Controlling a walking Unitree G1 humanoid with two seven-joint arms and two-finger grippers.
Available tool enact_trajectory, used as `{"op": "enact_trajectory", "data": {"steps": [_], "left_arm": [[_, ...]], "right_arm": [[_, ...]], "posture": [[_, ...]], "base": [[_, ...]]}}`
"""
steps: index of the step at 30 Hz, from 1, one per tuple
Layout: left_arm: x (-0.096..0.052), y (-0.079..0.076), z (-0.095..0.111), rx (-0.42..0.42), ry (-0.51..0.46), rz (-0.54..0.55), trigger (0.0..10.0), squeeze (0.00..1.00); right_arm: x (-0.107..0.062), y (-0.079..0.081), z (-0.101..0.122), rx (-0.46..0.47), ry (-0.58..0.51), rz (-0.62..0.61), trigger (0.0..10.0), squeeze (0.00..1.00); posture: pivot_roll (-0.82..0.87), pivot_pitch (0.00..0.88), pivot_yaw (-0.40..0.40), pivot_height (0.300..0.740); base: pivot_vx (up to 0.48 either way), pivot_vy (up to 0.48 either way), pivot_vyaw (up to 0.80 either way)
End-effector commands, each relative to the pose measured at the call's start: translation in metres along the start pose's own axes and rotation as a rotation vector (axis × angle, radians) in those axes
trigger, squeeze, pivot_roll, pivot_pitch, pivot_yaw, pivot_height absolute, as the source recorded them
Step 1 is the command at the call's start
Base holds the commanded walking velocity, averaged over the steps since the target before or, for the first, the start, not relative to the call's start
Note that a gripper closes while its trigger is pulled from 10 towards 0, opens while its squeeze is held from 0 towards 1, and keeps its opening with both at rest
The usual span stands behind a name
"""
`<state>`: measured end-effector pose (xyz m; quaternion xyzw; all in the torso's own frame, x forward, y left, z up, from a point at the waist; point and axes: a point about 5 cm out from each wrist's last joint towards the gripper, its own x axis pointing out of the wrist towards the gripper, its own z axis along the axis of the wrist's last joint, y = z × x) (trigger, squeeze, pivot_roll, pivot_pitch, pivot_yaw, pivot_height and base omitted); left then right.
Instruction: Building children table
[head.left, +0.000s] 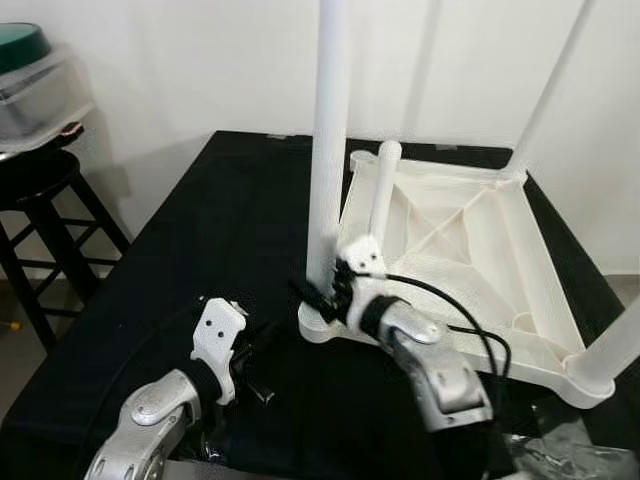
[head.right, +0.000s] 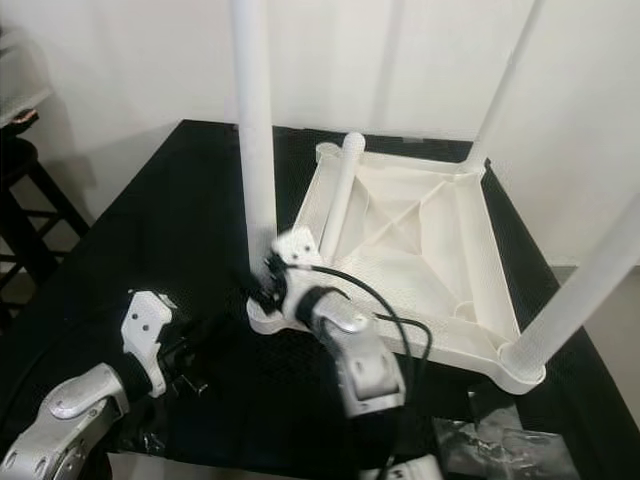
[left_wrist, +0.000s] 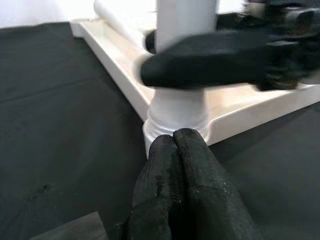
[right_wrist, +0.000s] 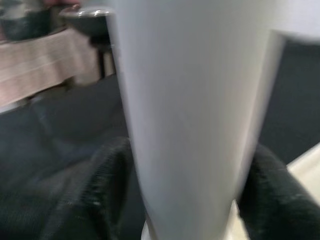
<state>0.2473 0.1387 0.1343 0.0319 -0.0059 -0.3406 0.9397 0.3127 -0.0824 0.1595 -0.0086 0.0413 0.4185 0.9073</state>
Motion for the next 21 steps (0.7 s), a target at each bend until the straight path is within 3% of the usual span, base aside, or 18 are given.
{"op": "enact_trajectory", "data": {"steps": [1, 4, 6, 7, 8, 9, 18, 19, 21], "left_arm": [[0.000, 0.001, -0.004, -0.006, 0.012, 0.002, 10.0, 0.00], [0.001, 0.000, -0.004, -0.007, 0.012, 0.002, 10.0, 0.00], [0.002, 0.000, -0.005, -0.007, 0.012, 0.003, 10.0, 0.00], [0.002, 0.000, -0.005, -0.007, 0.012, 0.004, 10.0, 0.00], [0.002, 0.000, -0.005, -0.007, 0.013, 0.005, 10.0, 0.00], [0.002, 0.000, -0.005, -0.007, 0.013, 0.006, 10.0, 0.00], [0.001, -0.001, -0.006, -0.008, 0.017, 0.003, 10.0, 0.00], [0.001, -0.001, -0.006, -0.008, 0.017, 0.003, 10.0, 0.00], [0.001, -0.001, -0.006, -0.008, 0.018, 0.002, 10.0, 0.00]], "right_arm": [[0.002, -0.002, 0.020, -0.046, -0.054, 0.155, 10.0, 1.00], [-0.003, -0.019, 0.034, -0.131, -0.043, 0.285, 10.0, 1.00], [-0.005, -0.022, 0.037, -0.153, -0.037, 0.307, 10.0, 1.00], [-0.005, -0.029, 0.040, -0.152, -0.035, 0.302, 10.0, 0.53], [-0.004, -0.033, 0.043, -0.148, -0.036, 0.295, 10.0, 0.53], [-0.004, -0.039, 0.046, -0.124, -0.041, 0.300, 10.0, 0.00], [-0.008, -0.051, 0.054, -0.062, -0.055, 0.422, 10.0, 0.00], [-0.008, -0.051, 0.051, -0.064, -0.042, 0.443, 0.0, 0.00], [-0.009, -0.052, 0.047, -0.066, -0.022, 0.469, 0.0, 0.00]], "posture": [[0.00, 0.062, -0.033, 0.740], [0.01, 0.058, -0.039, 0.740], [0.01, 0.058, -0.039, 0.740], [0.02, 0.056, -0.039, 0.740], [0.02, 0.056, -0.039, 0.740], [0.02, 0.055, -0.039, 0.740], [0.03, 0.050, -0.038, 0.740], [0.03, 0.049, -0.037, 0.740], [0.03, 0.049, -0.038, 0.740]], "base": [[0.000, 0.000, 0.00], [0.000, 0.000, 0.00], [0.000, 0.000, 0.00], [0.000, 0.000, 0.00], [0.000, 0.000, 0.00], [0.000, 0.000, 0.00], [0.000, 0.000, 0.00], [0.000, 0.000, 0.00], [0.000, 0.000, 0.00]]}}
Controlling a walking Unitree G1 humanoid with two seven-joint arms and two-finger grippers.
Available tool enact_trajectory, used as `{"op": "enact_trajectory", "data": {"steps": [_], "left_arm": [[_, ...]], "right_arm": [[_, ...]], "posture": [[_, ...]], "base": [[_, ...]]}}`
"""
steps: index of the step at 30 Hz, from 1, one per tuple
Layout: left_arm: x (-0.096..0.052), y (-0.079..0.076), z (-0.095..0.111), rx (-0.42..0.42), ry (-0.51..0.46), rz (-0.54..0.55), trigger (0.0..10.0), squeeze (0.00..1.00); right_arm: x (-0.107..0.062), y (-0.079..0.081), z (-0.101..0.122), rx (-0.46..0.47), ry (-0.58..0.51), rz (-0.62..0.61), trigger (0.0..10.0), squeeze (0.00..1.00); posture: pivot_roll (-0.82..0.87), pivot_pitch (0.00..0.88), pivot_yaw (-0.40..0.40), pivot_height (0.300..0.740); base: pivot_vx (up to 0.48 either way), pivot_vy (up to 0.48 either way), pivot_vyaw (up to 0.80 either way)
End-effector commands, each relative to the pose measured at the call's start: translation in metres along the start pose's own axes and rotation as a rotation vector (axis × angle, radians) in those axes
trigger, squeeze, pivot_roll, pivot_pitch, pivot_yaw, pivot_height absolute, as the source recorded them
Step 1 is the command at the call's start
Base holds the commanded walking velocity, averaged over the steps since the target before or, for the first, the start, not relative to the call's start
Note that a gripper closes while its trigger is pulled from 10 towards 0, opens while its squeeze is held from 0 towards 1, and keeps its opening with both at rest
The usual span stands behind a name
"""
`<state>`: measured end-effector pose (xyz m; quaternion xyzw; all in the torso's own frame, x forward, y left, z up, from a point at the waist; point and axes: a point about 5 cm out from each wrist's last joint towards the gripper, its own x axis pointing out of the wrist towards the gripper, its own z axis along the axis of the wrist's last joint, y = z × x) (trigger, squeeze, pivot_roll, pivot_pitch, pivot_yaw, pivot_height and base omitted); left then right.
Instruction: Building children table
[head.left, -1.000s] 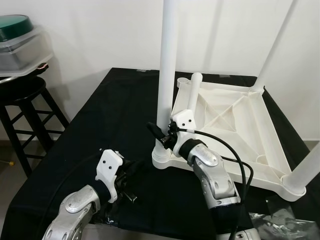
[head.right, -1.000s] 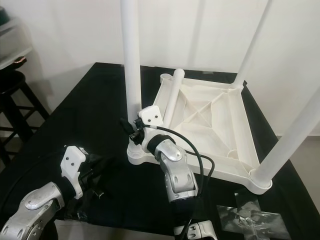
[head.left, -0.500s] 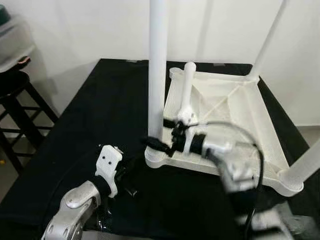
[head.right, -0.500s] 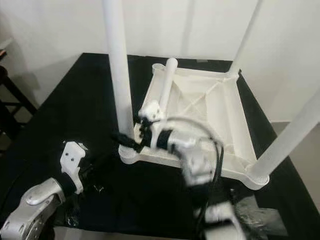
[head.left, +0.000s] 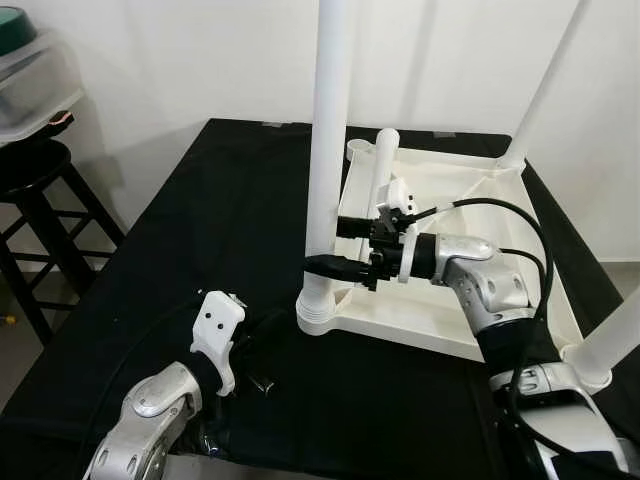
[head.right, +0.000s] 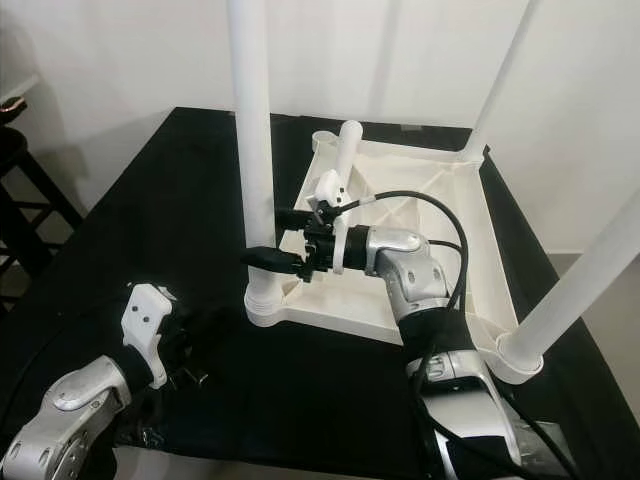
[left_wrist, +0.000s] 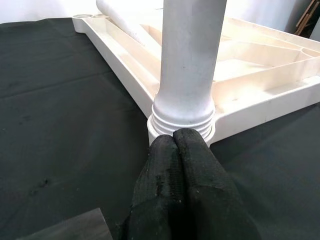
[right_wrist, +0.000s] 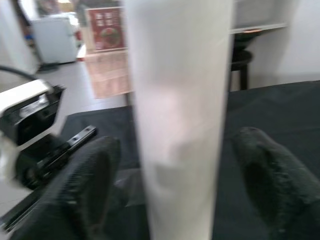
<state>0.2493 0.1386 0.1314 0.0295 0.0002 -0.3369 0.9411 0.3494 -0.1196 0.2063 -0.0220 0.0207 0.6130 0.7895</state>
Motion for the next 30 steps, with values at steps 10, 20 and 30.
{"op": "enact_trajectory", "data": {"steps": [10, 20, 30], "left_arm": [[-0.001, -0.003, -0.004, -0.003, 0.008, -0.006, 10.0, 0.00], [-0.002, -0.004, -0.004, -0.002, 0.007, -0.006, 10.0, 0.00], [-0.003, 0.000, -0.002, -0.001, 0.007, -0.011, 10.0, 0.00]], "right_arm": [[-0.005, -0.003, -0.004, -0.005, -0.025, 0.014, 0.0, 0.00], [-0.006, 0.002, -0.022, 0.016, -0.007, -0.304, 0.0, 0.00], [0.025, 0.039, -0.067, 0.078, 0.067, -0.726, 0.0, 0.00]], "posture": [[0.03, 0.043, -0.034, 0.740], [0.02, 0.053, -0.061, 0.740], [-0.01, 0.062, -0.032, 0.740]], "base": [[0.000, 0.000, 0.00], [0.000, 0.000, 0.00], [0.000, 0.000, 0.00]]}}
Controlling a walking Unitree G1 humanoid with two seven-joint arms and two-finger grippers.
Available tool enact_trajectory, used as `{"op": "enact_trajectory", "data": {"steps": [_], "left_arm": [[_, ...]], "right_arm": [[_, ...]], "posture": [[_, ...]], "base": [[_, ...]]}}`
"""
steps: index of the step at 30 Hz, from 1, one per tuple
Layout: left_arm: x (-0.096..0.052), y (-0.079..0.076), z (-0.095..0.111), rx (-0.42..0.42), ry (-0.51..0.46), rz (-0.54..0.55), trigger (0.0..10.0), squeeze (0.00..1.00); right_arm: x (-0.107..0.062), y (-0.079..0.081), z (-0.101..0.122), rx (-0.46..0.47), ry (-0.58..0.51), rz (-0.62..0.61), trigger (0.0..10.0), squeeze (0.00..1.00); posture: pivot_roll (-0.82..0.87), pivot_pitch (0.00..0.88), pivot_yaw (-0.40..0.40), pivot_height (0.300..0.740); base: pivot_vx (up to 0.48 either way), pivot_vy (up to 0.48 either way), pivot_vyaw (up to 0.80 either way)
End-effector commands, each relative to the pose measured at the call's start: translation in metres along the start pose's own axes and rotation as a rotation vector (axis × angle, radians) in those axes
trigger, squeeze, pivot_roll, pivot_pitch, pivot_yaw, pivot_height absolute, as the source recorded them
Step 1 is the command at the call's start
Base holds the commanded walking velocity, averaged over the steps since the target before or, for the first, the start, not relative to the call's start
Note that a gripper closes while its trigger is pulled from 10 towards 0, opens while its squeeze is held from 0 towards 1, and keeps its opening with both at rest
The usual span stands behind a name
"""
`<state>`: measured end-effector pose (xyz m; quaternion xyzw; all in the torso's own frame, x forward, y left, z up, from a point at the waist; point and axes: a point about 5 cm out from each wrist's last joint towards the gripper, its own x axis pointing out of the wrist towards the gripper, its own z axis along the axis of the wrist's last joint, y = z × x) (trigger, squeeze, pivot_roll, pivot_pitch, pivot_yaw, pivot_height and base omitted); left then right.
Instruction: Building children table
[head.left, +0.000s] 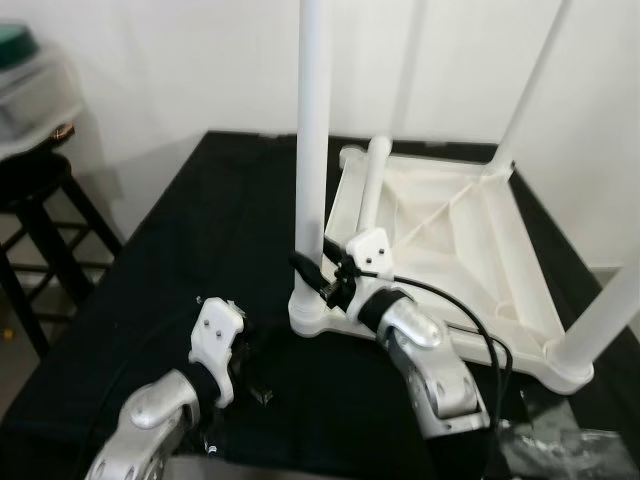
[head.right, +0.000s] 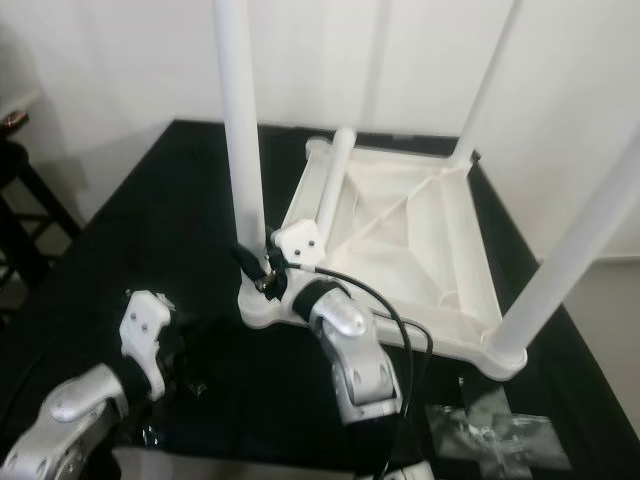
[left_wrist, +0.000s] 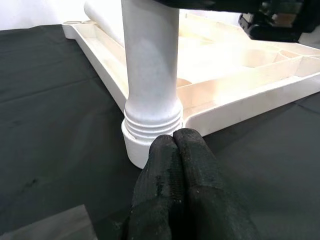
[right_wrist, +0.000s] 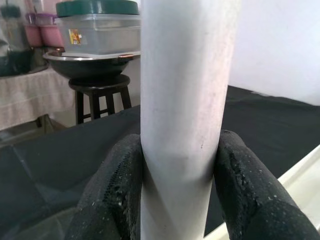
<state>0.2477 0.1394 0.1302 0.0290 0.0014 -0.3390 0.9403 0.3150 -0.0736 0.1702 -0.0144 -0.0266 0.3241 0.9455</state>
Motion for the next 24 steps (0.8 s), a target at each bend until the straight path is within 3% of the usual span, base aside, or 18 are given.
{"op": "enact_trajectory", "data": {"steps": [1, 4, 5, 6, 7, 8, 9, 12, 13, 15, 19, 20, 21, 22, 24], "left_arm": [[-0.001, 0.000, -0.001, 0.001, 0.006, -0.007, 10.0, 0.00], [-0.002, 0.001, 0.000, -0.001, 0.002, -0.001, 10.0, 0.00], [-0.002, 0.001, 0.000, 0.001, 0.001, 0.006, 10.0, 0.00], [-0.002, 0.002, 0.000, 0.002, 0.000, 0.009, 10.0, 0.00], [-0.002, 0.002, 0.000, 0.002, 0.000, 0.011, 10.0, 0.00], [-0.002, 0.002, 0.000, 0.003, 0.001, 0.012, 10.0, 0.00], [-0.001, 0.002, -0.001, 0.003, 0.001, 0.011, 10.0, 0.00], [-0.001, 0.002, -0.001, 0.002, 0.003, 0.009, 10.0, 0.00], [-0.001, 0.002, -0.001, 0.002, 0.003, 0.009, 10.0, 0.00], [0.000, 0.002, -0.001, 0.001, 0.003, 0.008, 10.0, 0.00], [0.001, 0.001, -0.001, 0.003, 0.003, 0.008, 10.0, 0.00], [0.001, 0.001, -0.001, 0.002, 0.003, 0.008, 10.0, 0.00], [0.001, 0.001, -0.001, 0.002, 0.003, 0.008, 10.0, 0.00], [0.001, 0.001, -0.001, 0.002, 0.002, 0.008, 10.0, 0.00], [0.002, 0.001, -0.001, 0.002, 0.002, 0.008, 10.0, 0.00]], "right_arm": [[-0.009, -0.013, -0.033, 0.048, 0.169, -0.066, 0.0, 0.00], [-0.009, -0.010, -0.031, 0.020, 0.169, -0.055, 0.0, 0.00], [-0.010, -0.009, -0.029, 0.020, 0.167, -0.053, 0.8, 0.00], [-0.011, -0.007, -0.027, 0.044, 0.165, -0.061, 10.0, 0.00], [-0.011, -0.005, -0.024, 0.081, 0.154, -0.032, 10.0, 0.00], [-0.011, -0.002, -0.021, 0.105, 0.147, 0.011, 10.0, 0.67], [-0.012, 0.001, -0.018, 0.122, 0.138, 0.060, 10.0, 1.00], [-0.011, 0.004, -0.010, 0.100, 0.120, 0.216, 10.0, 1.00], [-0.011, 0.004, -0.010, 0.100, 0.120, 0.216, 10.0, 1.00], [-0.010, -0.003, -0.001, 0.054, 0.099, 0.356, 10.0, 1.00], [-0.011, -0.014, 0.012, 0.003, 0.075, 0.513, 10.0, 0.96], [-0.012, -0.019, 0.016, -0.020, 0.089, 0.576, 10.0, 0.75], [-0.012, -0.019, 0.016, -0.020, 0.089, 0.576, 10.0, 0.75], [-0.012, -0.029, 0.027, -0.042, 0.101, 0.683, 10.0, 0.00], [-0.011, -0.032, 0.030, -0.039, 0.101, 0.710, 10.0, 0.00]], "posture": [[-0.01, 0.062, -0.032, 0.740], [0.00, 0.064, -0.031, 0.740], [0.00, 0.064, -0.032, 0.740], [0.00, 0.064, -0.031, 0.740], [0.00, 0.064, -0.031, 0.740], [0.01, 0.062, -0.030, 0.740], [0.01, 0.061, -0.030, 0.740], [0.01, 0.059, -0.031, 0.740], [0.01, 0.059, -0.031, 0.740], [0.01, 0.055, -0.030, 0.740], [0.01, 0.053, -0.034, 0.740], [0.01, 0.053, -0.033, 0.740], [0.01, 0.053, -0.033, 0.740], [0.02, 0.053, -0.036, 0.740], [0.02, 0.053, -0.036, 0.740]], "base": [[0.000, 0.000, 0.00], [0.000, 0.000, 0.00], [0.000, 0.000, 0.00], [0.000, 0.000, 0.00], [0.000, 0.000, 0.00], [0.000, 0.000, 0.00], [0.000, 0.000, 0.00], [0.000, 0.000, 0.00], [0.000, 0.000, 0.00], [0.000, 0.000, 0.00], [0.000, 0.000, 0.00], [0.000, 0.000, 0.00], [0.000, 0.000, 0.00], [0.000, 0.000, 0.00], [0.000, 0.000, 0.00]]}}
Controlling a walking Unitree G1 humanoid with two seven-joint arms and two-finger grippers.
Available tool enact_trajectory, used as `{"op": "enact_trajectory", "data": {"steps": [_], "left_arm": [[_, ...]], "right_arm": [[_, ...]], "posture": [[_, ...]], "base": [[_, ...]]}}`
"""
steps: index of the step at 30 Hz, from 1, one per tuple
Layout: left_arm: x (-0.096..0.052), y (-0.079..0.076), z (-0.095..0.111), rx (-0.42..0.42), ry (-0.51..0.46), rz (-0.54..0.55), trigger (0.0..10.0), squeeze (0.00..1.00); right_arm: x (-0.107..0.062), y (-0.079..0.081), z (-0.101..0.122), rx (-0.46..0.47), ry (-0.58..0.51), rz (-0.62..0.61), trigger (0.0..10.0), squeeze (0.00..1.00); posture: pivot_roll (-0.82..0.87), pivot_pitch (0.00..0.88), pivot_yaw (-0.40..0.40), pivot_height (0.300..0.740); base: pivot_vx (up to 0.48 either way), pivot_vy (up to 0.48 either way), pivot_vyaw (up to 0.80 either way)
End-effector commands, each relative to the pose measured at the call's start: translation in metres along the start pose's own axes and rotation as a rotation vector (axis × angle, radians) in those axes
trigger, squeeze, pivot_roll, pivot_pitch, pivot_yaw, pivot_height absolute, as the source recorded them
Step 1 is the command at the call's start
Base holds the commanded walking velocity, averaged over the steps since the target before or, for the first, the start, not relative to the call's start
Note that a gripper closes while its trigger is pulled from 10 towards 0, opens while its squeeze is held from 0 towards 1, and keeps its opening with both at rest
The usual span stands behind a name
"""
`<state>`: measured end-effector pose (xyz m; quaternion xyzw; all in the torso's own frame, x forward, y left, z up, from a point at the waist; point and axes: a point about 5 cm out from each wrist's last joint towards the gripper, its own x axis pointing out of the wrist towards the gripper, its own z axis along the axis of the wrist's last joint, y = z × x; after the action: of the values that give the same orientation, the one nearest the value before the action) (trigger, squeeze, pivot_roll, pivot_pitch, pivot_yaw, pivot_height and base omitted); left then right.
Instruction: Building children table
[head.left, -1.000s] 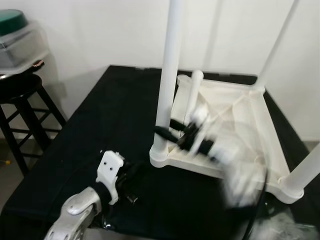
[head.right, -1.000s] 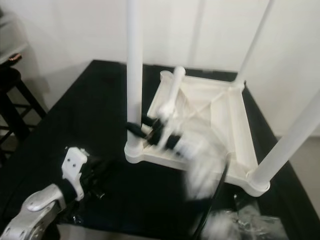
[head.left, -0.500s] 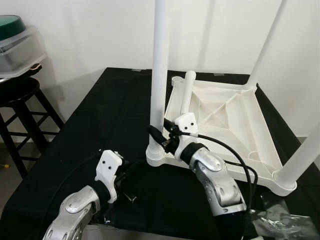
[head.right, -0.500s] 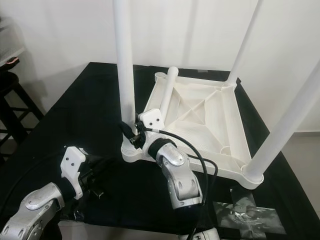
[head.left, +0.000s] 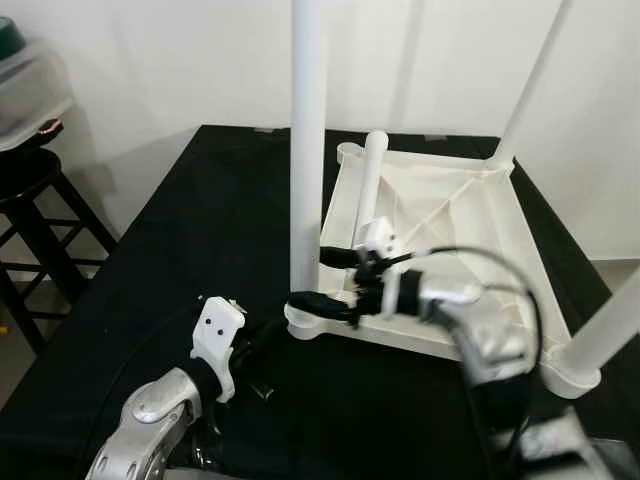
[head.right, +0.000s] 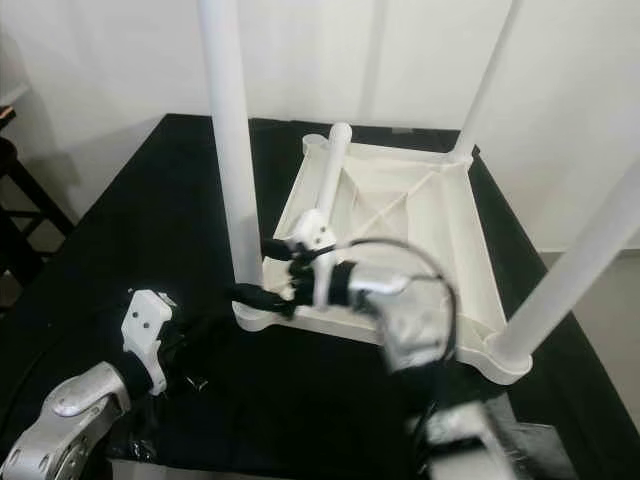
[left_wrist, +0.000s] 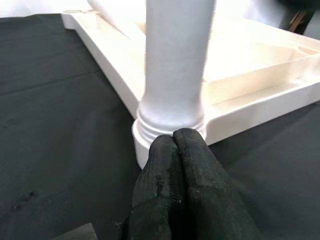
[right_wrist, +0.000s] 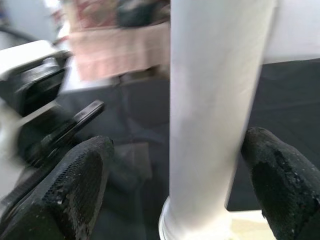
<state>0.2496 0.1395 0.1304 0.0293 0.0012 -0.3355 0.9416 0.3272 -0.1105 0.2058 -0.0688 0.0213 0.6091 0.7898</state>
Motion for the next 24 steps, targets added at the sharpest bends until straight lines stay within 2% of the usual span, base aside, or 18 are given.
{"op": "enact_trajectory", "data": {"steps": [1, 6, 7, 18, 24], "left_arm": [[0.001, -0.001, -0.001, 0.002, 0.001, 0.001, 10.0, 0.00], [0.001, -0.002, -0.001, 0.003, 0.001, 0.001, 10.0, 0.00], [0.001, -0.002, -0.001, 0.002, 0.001, 0.001, 10.0, 0.00], [0.000, -0.003, -0.001, 0.003, 0.000, 0.000, 10.0, 0.00], [-0.001, -0.002, -0.001, 0.000, 0.000, -0.001, 10.0, 0.00]], "right_arm": [[0.003, -0.004, 0.002, 0.013, -0.036, 0.047, 10.0, 0.00], [0.001, -0.014, 0.006, 0.017, -0.039, 0.045, 10.0, 0.00], [-0.001, -0.019, 0.008, 0.036, -0.050, 0.079, 0.0, 0.00], [-0.008, -0.022, 0.006, 0.058, -0.046, 0.188, 0.0, 0.00], [-0.013, -0.022, 0.001, 0.048, -0.053, 0.126, 0.0, 0.00]], "posture": [[0.02, 0.053, -0.036, 0.740], [0.03, 0.054, -0.039, 0.740], [0.03, 0.054, -0.039, 0.740], [0.03, 0.056, -0.038, 0.740], [0.02, 0.053, -0.036, 0.740]], "base": [[0.000, 0.000, 0.00], [0.000, 0.000, 0.00], [0.000, 0.000, 0.00], [0.000, 0.000, 0.00], [0.000, 0.000, 0.00]]}}
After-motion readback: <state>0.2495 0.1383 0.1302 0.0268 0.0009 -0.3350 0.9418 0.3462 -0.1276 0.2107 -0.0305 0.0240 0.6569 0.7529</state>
